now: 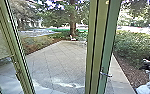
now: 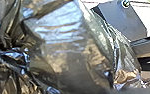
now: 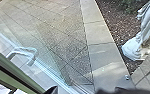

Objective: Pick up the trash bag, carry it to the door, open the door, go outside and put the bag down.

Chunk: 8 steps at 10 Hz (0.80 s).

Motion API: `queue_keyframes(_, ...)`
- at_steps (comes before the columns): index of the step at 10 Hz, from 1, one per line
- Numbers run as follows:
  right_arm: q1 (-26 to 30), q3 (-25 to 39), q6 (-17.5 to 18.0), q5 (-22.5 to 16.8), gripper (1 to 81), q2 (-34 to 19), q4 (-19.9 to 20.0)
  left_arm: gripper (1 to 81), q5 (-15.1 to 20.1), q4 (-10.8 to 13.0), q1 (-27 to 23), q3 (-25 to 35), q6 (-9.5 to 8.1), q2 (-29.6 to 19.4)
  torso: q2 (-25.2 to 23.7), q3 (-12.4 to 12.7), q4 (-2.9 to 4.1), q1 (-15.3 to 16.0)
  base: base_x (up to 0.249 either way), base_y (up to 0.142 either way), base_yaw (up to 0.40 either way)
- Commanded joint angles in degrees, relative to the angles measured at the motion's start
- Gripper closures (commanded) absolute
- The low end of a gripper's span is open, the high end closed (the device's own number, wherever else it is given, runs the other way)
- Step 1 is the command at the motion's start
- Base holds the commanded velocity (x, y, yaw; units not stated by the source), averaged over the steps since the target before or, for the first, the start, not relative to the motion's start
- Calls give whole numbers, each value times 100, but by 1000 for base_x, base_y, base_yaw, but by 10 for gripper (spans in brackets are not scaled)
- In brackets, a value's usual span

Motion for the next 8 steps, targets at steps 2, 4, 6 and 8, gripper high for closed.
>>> queue_keyframes(2, 1509, -884, -448, 489, 10, 333, -1303, 811, 324, -56, -242, 19, 6, -56, -2, 0, -2, 0, 0, 0, 0)
queue_keyframes(4, 1527, -1403, -642, 498, 10, 614, -1391, 811, 324, -152, -242, 19, 6, -82, -2, 0, -2, -2, 0, 0, 0)
queue_keyframes(6, 1562, -2059, -920, 524, 10, 825, -1522, 811, 324, -205, -242, 19, 6, -91, -2, 0, -2, -2, 0, 0, 0)
queue_keyframes(8, 1527, -2343, -1116, 550, 10, 817, -1540, 811, 332, -205, -251, 19, 6, -82, -2, 0, -2, -2, 0, 0, 0)
